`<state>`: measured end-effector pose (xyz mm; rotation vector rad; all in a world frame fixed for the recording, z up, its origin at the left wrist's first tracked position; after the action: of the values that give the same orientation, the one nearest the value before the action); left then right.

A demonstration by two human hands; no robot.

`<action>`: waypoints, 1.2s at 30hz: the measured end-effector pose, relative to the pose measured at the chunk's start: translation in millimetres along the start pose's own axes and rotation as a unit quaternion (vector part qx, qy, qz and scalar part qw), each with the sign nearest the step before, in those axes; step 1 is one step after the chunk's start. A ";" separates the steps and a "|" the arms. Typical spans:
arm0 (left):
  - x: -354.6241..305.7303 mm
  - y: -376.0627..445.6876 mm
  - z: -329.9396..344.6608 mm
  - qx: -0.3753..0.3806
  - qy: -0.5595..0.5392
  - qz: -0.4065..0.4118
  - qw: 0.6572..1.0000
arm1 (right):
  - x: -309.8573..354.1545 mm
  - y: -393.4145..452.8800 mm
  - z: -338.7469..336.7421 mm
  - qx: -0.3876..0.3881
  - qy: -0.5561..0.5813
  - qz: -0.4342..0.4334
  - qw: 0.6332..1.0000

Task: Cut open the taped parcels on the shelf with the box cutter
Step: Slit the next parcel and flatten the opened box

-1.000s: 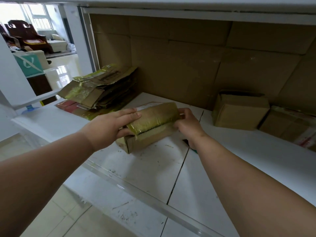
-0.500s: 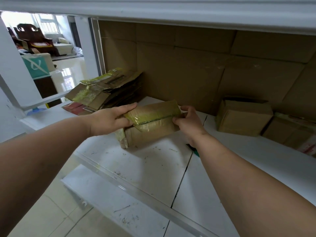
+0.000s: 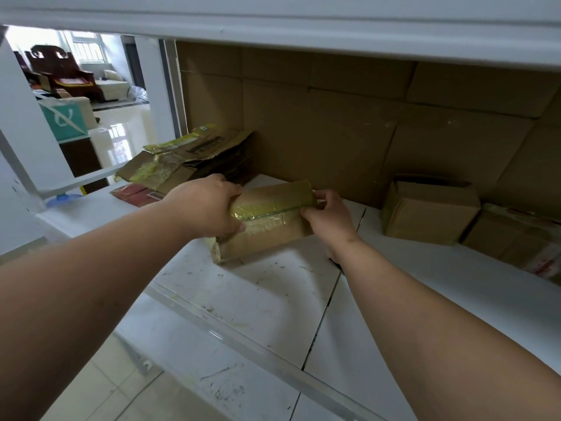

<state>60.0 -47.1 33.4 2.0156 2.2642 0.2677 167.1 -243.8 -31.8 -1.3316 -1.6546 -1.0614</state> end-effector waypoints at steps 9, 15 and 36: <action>2.5 10.6 4.0 0.009 0.062 0.041 0.997 | 3.3 0.2 1.5 -0.012 -0.087 -0.025 0.996; 1.3 12.7 10.4 0.013 0.107 0.078 0.991 | 4.8 2.0 4.6 -0.004 -0.078 0.002 0.997; 6.3 10.9 8.8 -0.043 0.038 0.108 0.992 | 7.3 11.6 13.6 -0.010 -0.040 0.011 0.999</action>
<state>71.5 -39.2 27.2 2.2414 2.0342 0.4587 176.5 -227.2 -28.6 -1.4199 -1.6868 -1.0262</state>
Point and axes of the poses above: each hand's wrist, its own y-axis towards the middle knuckle, its own z-axis out of the palm, x = y × z, the point moved 7 cm from there along y, towards the middle knuckle, and after that the axes turned 5 degrees about -x, right-handed, at the moved point
